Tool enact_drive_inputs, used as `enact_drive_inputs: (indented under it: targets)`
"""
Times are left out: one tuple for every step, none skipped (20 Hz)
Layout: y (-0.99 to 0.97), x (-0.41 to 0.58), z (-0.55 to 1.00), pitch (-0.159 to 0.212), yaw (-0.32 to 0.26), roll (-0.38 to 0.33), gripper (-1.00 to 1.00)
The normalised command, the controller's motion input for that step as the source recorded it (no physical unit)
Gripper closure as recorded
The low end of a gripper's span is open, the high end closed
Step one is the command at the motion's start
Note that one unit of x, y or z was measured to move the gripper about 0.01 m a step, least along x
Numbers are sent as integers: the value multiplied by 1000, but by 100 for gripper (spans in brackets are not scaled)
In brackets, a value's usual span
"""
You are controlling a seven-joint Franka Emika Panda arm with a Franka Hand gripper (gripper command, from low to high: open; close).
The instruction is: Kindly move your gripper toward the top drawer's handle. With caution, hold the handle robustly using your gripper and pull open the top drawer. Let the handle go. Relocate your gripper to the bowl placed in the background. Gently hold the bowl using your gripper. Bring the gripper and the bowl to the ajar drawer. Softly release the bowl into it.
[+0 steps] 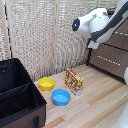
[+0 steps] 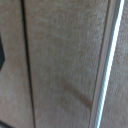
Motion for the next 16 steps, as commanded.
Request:
enact_drive_inputs:
  targets:
    - [-671,14,283,-2,29,-147,-100]
    - [-563,37,326,0,31,-158,-100]
    - [-489,83,317,32,37,-103,-100]
    - [-309,163,280,77,27,-55,-100]
    - [-183,177,109,58,2,-10,-100]
    - [-146,83,0,5,0,0,100]
    - [-74,91,0,0,-3,0,100]
    - [-23,14,0,0,0,0,100]
    - [-17,0,0,0,0,0,100]
    - [-6,0,0,0,0,0,100]
    - [0,0,0,0,0,0,100]
    - [0,0,0,0,17,0,100]
    - [0,0,0,0,43,0,100]
    - [43,0,0,0,45,0,100]
    - [106,0,-3,0,50,0,100]
    - [203,0,0,0,64,-24,100]
